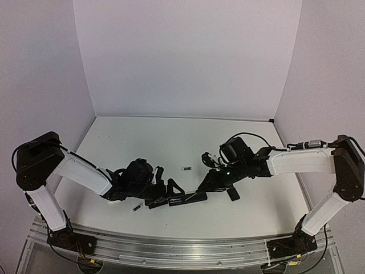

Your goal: Unload the batteries from the remote control

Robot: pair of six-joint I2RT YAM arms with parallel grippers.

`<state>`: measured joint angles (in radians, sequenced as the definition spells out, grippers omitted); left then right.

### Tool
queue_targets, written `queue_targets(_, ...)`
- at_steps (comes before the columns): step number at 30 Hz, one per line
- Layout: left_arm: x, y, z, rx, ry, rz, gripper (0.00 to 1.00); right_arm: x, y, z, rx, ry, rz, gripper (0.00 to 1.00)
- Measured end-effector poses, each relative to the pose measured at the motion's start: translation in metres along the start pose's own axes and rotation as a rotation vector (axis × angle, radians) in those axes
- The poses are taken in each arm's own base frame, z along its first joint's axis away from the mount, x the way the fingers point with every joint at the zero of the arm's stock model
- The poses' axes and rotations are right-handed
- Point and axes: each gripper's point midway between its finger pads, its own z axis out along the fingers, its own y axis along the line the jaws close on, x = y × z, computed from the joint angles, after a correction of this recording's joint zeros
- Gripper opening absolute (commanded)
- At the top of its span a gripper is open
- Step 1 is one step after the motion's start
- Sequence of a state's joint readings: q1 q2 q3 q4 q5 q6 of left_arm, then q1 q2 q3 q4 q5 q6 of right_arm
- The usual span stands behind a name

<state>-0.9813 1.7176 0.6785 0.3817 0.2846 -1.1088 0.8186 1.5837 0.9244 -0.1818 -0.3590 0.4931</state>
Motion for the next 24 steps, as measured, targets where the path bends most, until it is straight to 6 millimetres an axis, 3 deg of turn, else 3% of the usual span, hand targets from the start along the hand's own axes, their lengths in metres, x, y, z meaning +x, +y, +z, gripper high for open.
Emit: queue_targets(24, -0.0017, -0.002, 0.0025, 0.015, -0.007, 0.004, 0.99, -0.0034, -0.0012, 0.0053, 0.01, -0.015, -0.071, 0.0)
